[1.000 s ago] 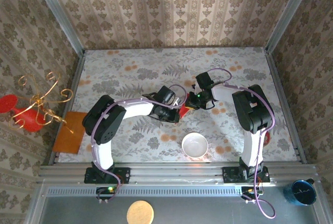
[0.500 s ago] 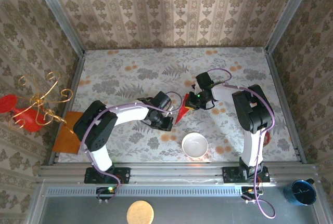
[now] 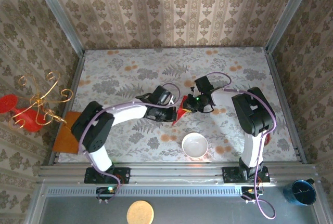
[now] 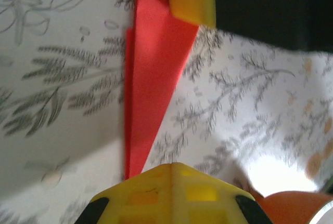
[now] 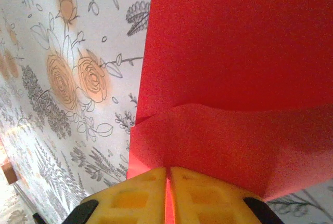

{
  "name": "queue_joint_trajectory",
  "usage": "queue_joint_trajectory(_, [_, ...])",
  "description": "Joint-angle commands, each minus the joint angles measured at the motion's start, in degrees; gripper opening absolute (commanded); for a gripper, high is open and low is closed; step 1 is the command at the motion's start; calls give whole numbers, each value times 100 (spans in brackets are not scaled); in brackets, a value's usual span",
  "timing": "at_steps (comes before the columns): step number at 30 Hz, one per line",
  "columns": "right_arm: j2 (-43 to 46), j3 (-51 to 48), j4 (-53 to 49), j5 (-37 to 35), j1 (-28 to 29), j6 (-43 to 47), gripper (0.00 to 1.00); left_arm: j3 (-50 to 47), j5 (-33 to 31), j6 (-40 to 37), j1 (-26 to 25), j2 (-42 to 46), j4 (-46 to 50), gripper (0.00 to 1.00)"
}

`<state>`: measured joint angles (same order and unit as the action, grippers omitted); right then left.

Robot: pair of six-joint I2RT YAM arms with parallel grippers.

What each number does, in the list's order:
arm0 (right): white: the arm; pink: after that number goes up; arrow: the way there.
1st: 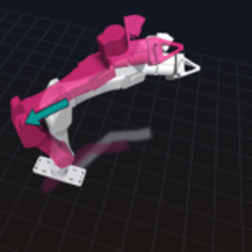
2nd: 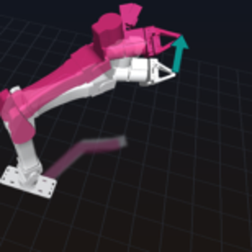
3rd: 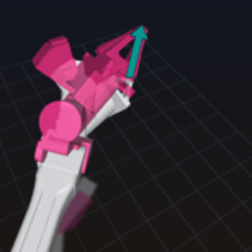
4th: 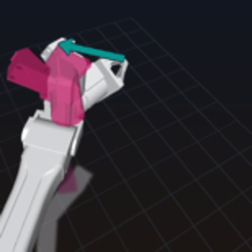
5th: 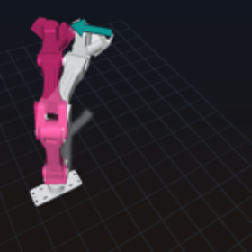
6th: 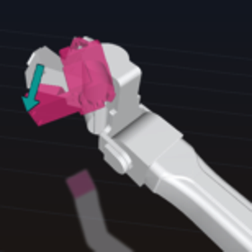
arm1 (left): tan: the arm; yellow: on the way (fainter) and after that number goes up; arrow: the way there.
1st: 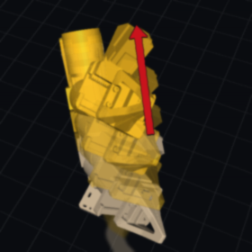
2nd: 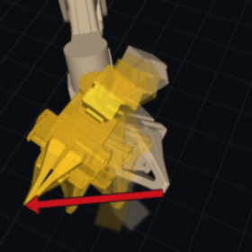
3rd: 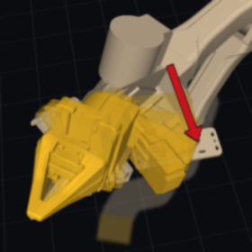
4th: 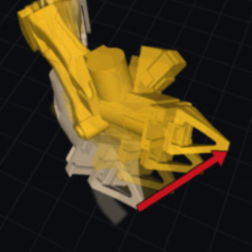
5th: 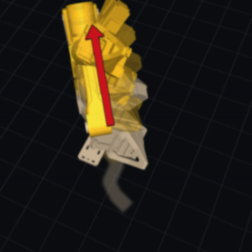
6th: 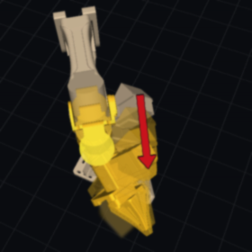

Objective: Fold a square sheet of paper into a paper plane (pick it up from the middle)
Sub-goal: Fold the wing for the fifth time at the center of the table.

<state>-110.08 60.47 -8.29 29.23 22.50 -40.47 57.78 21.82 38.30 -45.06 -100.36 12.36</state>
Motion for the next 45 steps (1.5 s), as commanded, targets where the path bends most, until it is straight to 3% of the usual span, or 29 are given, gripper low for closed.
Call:
queue_joint_trajectory(1, [0,-91,-311,38,55,-78,15,308,223,338,7,-373,-520,0])
queue_joint_trajectory(9, [45,85,-465,92,28,171,15,477,-78,340,50,-791,-108,0])
queue_joint_trajectory(27, [-154,158,-454,61,-3,327,15,699,-174,289,108,-861,205,0])
queue_joint_trajectory(32, [-153,264,-555,51,-12,382,15,660,-451,353,78,-942,544,0])
queue_joint_trajectory(45, [-136,-95,264,-64,-532,686,15,530,-653,386,-17,-1135,1110,0])
